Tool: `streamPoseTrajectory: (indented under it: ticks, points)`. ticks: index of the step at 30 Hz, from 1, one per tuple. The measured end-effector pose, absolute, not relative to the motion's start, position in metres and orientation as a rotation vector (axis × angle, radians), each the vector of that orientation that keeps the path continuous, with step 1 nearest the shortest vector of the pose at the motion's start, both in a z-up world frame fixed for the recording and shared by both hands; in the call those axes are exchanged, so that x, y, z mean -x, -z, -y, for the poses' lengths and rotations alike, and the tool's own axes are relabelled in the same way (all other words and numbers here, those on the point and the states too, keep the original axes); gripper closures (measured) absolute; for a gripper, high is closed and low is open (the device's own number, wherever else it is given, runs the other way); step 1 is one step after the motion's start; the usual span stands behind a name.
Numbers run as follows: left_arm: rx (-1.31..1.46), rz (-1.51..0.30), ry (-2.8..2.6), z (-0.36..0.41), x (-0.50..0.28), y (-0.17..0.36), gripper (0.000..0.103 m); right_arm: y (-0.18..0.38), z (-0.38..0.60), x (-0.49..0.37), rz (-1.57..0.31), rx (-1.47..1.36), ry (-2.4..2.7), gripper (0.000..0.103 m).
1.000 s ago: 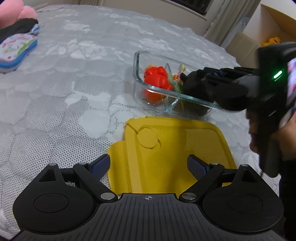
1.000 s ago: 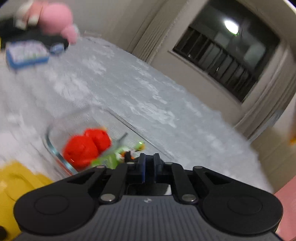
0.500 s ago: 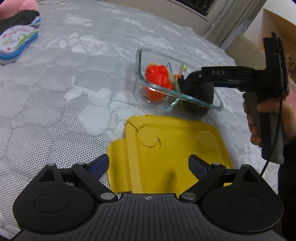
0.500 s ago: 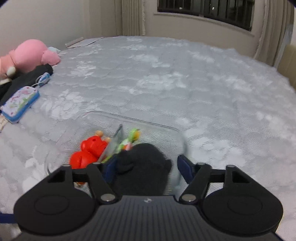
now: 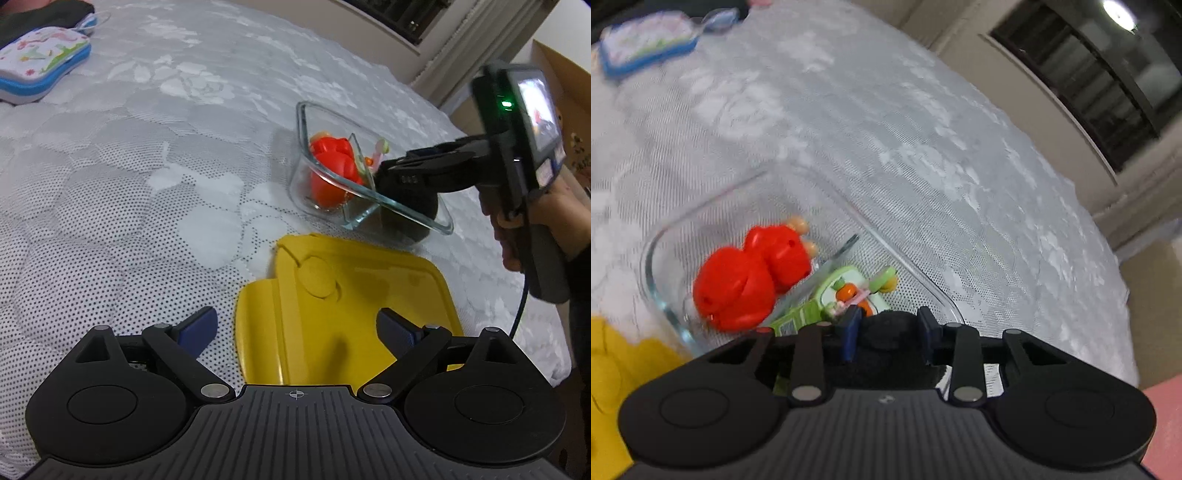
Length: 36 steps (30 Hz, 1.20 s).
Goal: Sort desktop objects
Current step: 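Push the black plush down into the glass container with the right tool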
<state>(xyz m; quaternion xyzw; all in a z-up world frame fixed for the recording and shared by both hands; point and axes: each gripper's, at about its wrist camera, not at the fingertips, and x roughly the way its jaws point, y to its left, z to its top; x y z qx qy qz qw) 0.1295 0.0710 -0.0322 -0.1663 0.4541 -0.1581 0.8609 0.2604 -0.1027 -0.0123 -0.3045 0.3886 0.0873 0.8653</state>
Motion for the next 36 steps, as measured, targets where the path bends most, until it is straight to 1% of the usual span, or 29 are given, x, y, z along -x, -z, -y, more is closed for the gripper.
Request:
streamPoseTrajectory:
  ticks: [1, 2, 4, 5, 6, 7, 8, 9, 11, 14, 18, 19, 20, 22, 23, 24, 27, 30, 35, 36]
  points:
    - [0.354, -0.951, 0.333, -0.072, -0.13, 0.032, 0.007, 0.008, 0.106, -0.259, -0.808, 0.607, -0.2, 0.059]
    - [0.359, -0.951, 0.334, -0.073, -0.13, 0.033, 0.007, -0.001, 0.11, -0.255, -0.803, 0.565, -0.236, 0.054]
    - [0.374, -0.952, 0.331, -0.075, -0.132, 0.033, 0.006, -0.019, 0.119, -0.248, -0.772, 0.472, -0.271, 0.053]
    - [0.379, -0.952, 0.328, -0.075, -0.133, 0.033, 0.006, -0.029, 0.123, -0.246, -0.774, 0.418, -0.275, 0.056]
    - [0.381, -0.952, 0.326, -0.075, -0.133, 0.033, 0.006, -0.03, 0.125, -0.248, -0.819, 0.385, -0.273, 0.067]
    - [0.382, -0.951, 0.324, -0.074, -0.133, 0.032, 0.006, -0.031, 0.127, -0.251, -0.863, 0.352, -0.271, 0.075]
    - [0.379, -0.95, 0.324, -0.074, -0.133, 0.032, 0.006, -0.032, 0.129, -0.253, -0.907, 0.318, -0.268, 0.087]
    - [0.377, -0.949, 0.324, -0.073, -0.132, 0.032, 0.006, -0.033, 0.131, -0.256, -0.949, 0.286, -0.265, 0.088]
    - [0.374, -0.949, 0.325, -0.073, -0.13, 0.031, 0.006, -0.026, 0.13, -0.257, -0.943, 0.306, -0.235, 0.088]
    - [0.375, -0.954, 0.318, -0.073, -0.129, 0.031, 0.006, -0.021, 0.131, -0.261, -0.939, 0.25, -0.212, 0.087]
    - [0.373, -0.957, 0.31, -0.072, -0.126, 0.027, 0.006, -0.027, 0.139, -0.258, -0.944, 0.185, -0.284, 0.085]
    - [0.372, -0.958, 0.307, -0.072, -0.125, 0.026, 0.006, -0.033, 0.145, -0.255, -0.933, 0.153, -0.312, 0.085]
    - [0.373, -0.959, 0.302, -0.073, -0.124, 0.025, 0.006, -0.041, 0.153, -0.247, -0.901, 0.116, -0.312, 0.083]
    - [0.385, -0.966, 0.285, -0.076, -0.123, 0.025, 0.005, -0.056, 0.175, -0.237, -0.804, 0.04, -0.278, 0.071]
    - [0.397, -0.971, 0.279, -0.077, -0.123, 0.025, 0.005, -0.062, 0.186, -0.233, -0.774, 0.014, -0.25, 0.056]
    - [0.41, -0.977, 0.275, -0.079, -0.123, 0.026, 0.005, -0.065, 0.195, -0.23, -0.76, 0.006, -0.239, 0.046]
    - [0.445, -0.983, 0.273, -0.08, -0.123, 0.026, 0.005, -0.063, 0.215, -0.227, -0.773, 0.002, -0.229, 0.046]
    - [0.439, -0.985, 0.275, -0.076, -0.123, 0.025, 0.005, -0.052, 0.214, -0.229, -0.801, 0.017, -0.249, 0.047]
    - [0.42, -0.981, 0.303, -0.074, -0.12, 0.025, 0.005, -0.046, 0.184, -0.249, -0.767, 0.083, -0.264, 0.048]
    - [0.423, -0.979, 0.309, -0.076, -0.12, 0.026, 0.005, -0.045, 0.176, -0.258, -0.788, 0.088, -0.266, 0.049]
